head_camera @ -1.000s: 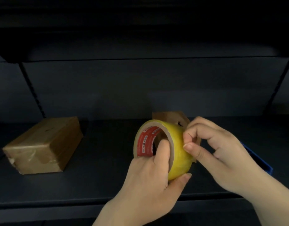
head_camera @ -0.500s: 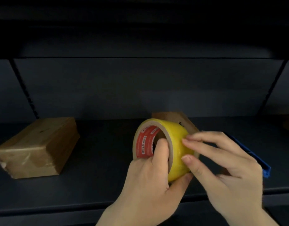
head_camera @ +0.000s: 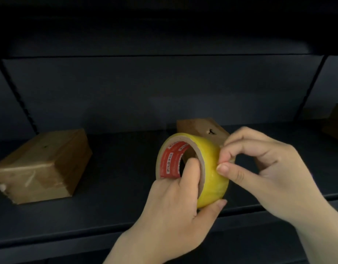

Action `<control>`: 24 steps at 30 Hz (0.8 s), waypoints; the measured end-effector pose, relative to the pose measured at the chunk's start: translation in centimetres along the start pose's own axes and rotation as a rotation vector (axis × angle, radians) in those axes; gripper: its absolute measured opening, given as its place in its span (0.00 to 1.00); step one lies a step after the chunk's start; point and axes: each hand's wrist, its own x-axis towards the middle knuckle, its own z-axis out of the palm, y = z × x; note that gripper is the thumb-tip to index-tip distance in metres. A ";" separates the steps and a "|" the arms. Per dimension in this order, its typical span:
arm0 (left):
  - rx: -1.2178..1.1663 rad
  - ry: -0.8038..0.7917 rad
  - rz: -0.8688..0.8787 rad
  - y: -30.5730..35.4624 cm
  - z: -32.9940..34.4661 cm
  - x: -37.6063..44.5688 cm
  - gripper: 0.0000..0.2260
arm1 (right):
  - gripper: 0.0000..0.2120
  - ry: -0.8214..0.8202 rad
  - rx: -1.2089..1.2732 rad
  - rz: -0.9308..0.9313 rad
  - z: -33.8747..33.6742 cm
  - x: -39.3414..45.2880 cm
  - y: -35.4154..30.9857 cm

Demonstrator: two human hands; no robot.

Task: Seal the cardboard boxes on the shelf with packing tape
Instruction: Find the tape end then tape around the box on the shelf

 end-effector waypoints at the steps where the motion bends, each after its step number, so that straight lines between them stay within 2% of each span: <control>1: 0.008 -0.001 0.001 0.1 0.0 -0.1 0.18 | 0.03 -0.011 -0.029 -0.012 0.0 -0.1 0.0; 5: -0.048 0.002 -0.053 0.7 0.3 0.0 0.20 | 0.03 -0.022 -0.132 -0.028 0.0 -0.3 0.3; 9: -0.105 0.038 -0.135 1.5 0.9 0.4 0.22 | 0.04 -0.038 -0.118 -0.077 -0.6 -0.1 1.0; 12: -0.121 0.060 -0.175 2.4 1.3 1.1 0.22 | 0.02 0.087 -0.038 -0.128 -1.2 -0.3 1.3; 14: -0.114 0.082 -0.183 3.0 1.7 1.5 0.21 | 0.11 0.166 -0.059 -0.172 -1.3 -0.9 1.6; 15: -0.101 0.098 -0.181 3.3 2.0 1.6 0.20 | 0.12 0.202 -0.069 -0.192 -1.3 -1.2 1.8; 19: -0.043 0.138 -0.181 4.6 3.0 2.1 0.20 | 0.09 0.343 -0.084 -0.252 -1.6 -2.1 2.3; 24: 0.127 0.156 -0.108 5.4 3.8 2.8 0.22 | 0.07 0.326 -0.037 -0.222 -2.6 -2.9 2.4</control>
